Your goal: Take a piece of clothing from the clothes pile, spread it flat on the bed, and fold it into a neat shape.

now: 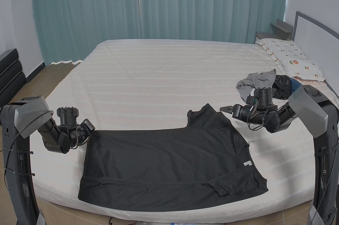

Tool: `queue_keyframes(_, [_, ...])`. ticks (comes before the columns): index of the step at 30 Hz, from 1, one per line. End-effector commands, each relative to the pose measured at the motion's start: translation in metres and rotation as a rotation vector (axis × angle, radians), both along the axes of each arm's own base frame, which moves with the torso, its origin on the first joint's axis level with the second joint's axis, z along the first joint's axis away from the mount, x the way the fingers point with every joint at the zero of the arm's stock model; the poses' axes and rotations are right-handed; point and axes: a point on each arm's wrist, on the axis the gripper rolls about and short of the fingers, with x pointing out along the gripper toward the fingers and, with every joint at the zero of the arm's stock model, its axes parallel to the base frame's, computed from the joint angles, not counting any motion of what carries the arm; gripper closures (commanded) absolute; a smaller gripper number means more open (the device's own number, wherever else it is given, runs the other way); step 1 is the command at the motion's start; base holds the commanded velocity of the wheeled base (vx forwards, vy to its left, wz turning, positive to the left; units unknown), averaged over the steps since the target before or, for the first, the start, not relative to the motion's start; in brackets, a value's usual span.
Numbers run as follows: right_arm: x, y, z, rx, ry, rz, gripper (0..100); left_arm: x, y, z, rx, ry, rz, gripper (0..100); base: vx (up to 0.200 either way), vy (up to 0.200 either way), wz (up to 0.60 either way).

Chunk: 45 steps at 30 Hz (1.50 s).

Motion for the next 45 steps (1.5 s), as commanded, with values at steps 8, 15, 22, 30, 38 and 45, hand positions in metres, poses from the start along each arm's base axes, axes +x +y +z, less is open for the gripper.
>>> queue_keyframes(8, [0.028,0.008,-0.042,-0.010,0.007,0.014,0,-0.001,-0.001,0.000,-0.009,0.001,0.003,100,0.000,0.000,0.00])
queue_keyframes(15, [0.033,0.008,-0.050,-0.011,0.001,0.006,100,-0.001,-0.001,0.000,-0.009,0.001,0.003,100,0.000,0.000,0.00])
queue_keyframes(22, [0.030,0.002,-0.036,-0.009,-0.006,-0.005,100,0.000,0.000,0.001,-0.008,-0.002,0.006,100,0.000,0.000,0.00])
queue_keyframes(30, [0.021,-0.009,-0.009,0.067,-0.030,-0.055,100,0.000,0.001,0.007,-0.004,-0.018,0.006,100,0.000,0.000,0.00])
queue_keyframes(38, [0.009,-0.023,0.005,0.104,-0.087,-0.090,100,-0.001,0.004,0.017,0.000,-0.038,0.017,100,0.000,0.000,0.00])
queue_keyframes(45, [0.004,-0.025,0.006,0.106,-0.107,-0.108,100,-0.002,0.004,0.019,-0.002,-0.041,0.019,100,0.000,0.000,0.00])
